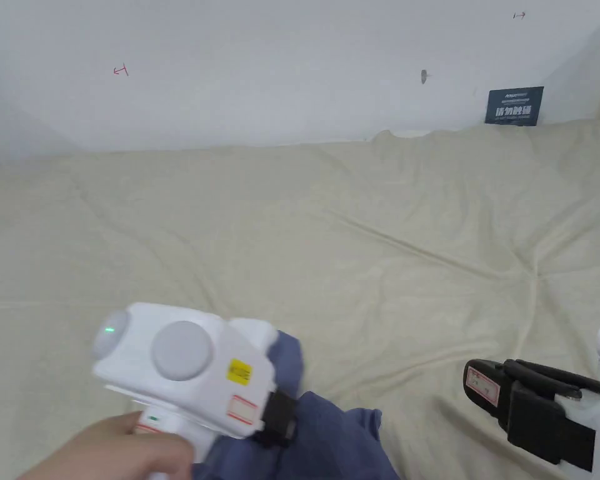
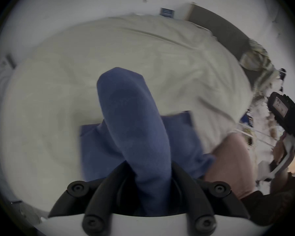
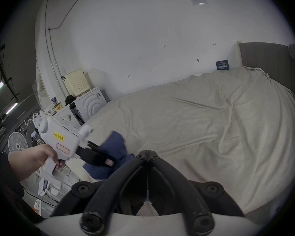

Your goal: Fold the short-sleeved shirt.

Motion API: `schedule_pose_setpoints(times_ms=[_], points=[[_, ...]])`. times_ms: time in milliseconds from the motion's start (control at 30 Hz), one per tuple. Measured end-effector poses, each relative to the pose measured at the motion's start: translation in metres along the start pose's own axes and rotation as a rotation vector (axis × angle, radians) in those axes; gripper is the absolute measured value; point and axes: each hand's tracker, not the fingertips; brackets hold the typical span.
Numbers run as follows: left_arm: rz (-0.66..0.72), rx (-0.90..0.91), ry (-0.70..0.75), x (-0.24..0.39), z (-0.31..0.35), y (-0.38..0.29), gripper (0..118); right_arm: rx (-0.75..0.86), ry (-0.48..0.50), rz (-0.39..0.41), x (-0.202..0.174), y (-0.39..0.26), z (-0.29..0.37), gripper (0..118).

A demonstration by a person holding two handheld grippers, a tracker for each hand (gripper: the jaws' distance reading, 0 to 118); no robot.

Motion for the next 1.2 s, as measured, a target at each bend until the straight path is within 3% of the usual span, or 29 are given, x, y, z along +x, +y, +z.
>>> schedule_pose_setpoints(times_ms=[33,100,133,167,267,333,400,433,467,500,567,733,867,1067,1200], points=[[-0.015,-0.013,-0.066,0.009,-0.009,0.005,36,-0.001,-0.002,-0.002,0.001,0.000,0.002,0],[-0.003,-0.036,-0.219,0.020,-0.022,0.015,106,-0.002,-0.007,-0.008,0.003,0.001,0.005,0],[0.013,-0.048,-0.269,0.023,-0.025,0.017,117,-0.001,-0.010,-0.009,0.004,0.001,0.007,0],[0.102,0.015,-0.325,0.025,-0.021,0.018,112,0.001,-0.012,-0.009,0.005,0.002,0.009,0],[0.147,0.031,-0.360,0.012,-0.002,0.019,112,0.009,-0.020,-0.013,0.010,0.002,0.013,0],[0.174,0.081,-0.319,-0.005,0.011,0.012,113,0.010,-0.025,-0.022,0.014,0.001,0.013,0],[0.185,0.127,-0.180,-0.017,0.025,0.007,110,0.009,-0.031,-0.033,0.019,0.000,0.011,0],[0.189,0.135,-0.139,-0.024,0.027,0.002,89,0.007,-0.033,-0.040,0.020,-0.001,0.009,0],[0.176,0.161,-0.102,-0.028,0.027,-0.005,89,0.006,-0.033,-0.050,0.022,-0.002,0.008,0],[0.155,0.177,-0.080,-0.029,0.023,-0.007,80,0.004,-0.032,-0.061,0.023,-0.003,0.006,0],[0.142,0.143,-0.032,-0.023,0.006,-0.012,4,-0.002,-0.029,-0.079,0.024,-0.005,0.004,0],[0.059,0.043,-0.123,0.016,-0.060,-0.019,1,-0.030,-0.030,-0.082,0.022,-0.008,0.002,0],[0.063,0.042,-0.089,0.038,-0.093,-0.012,1,-0.072,-0.086,-0.008,0.017,-0.005,0.003,0],[0.120,0.129,-0.203,0.047,-0.074,-0.007,1,-0.071,-0.076,-0.033,0.015,-0.005,0.005,0],[0.132,0.408,-0.149,0.038,-0.006,-0.022,1,0.016,-0.027,-0.056,0.007,0.006,0.018,0]])
